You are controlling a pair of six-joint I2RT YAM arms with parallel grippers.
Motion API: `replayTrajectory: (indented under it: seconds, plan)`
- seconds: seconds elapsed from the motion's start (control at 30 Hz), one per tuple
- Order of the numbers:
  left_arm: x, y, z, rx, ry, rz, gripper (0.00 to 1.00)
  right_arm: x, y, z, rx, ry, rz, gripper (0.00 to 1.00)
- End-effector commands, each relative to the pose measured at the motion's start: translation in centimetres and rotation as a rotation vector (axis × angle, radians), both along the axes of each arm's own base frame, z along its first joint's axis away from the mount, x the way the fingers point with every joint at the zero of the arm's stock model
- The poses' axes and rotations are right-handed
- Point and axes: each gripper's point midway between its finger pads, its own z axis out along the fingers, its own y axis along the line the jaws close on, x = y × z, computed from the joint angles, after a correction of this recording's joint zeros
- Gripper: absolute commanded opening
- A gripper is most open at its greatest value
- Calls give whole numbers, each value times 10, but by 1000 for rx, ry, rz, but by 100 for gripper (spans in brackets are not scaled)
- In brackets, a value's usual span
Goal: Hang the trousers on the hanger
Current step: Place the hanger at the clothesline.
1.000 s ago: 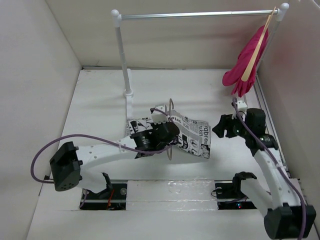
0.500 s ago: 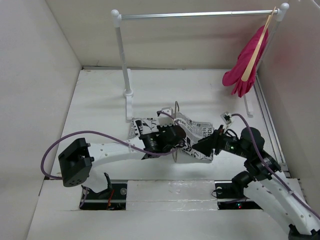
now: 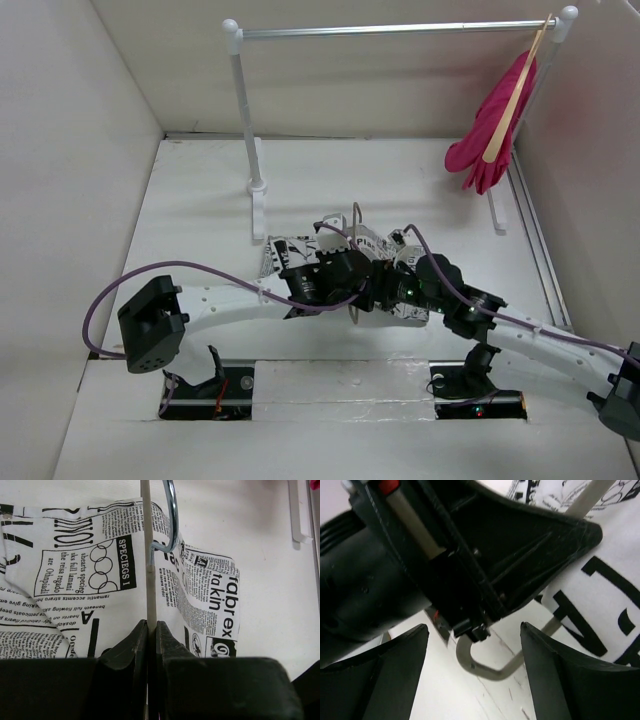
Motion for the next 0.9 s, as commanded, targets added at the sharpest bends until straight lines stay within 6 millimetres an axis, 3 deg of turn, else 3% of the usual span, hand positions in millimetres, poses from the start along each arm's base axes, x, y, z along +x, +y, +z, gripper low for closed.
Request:
replayTrajectory:
  seconds: [0.0, 0.33, 0.37, 0.43, 0.5, 0.67, 0.8, 0.87]
  plan:
    - [5, -14, 54, -206, -62, 26, 0, 18, 10, 29, 131, -72, -83, 79]
    - [-3, -17, 56, -266, -9, 14, 0, 24, 25, 7, 133, -50, -137, 60]
    - [-4, -17, 57, -272, -7, 13, 0, 29, 22, 6, 131, -59, -169, 50]
    - [-6, -18, 60, -287, -3, 6, 0, 32, 19, 8, 127, -66, -191, 44]
    - [-6, -17, 65, -300, -5, 3, 0, 35, 15, 8, 120, -79, -209, 31]
    - [-9, -12, 73, -323, -11, 0, 0, 33, 13, 17, 148, -105, -201, 3]
    - [-12, -9, 99, -355, -44, -31, 0, 30, 13, 34, 185, -150, -180, 0]
    - [-8, -11, 119, -394, -54, -51, 0, 29, 11, 52, 228, -185, -179, 0]
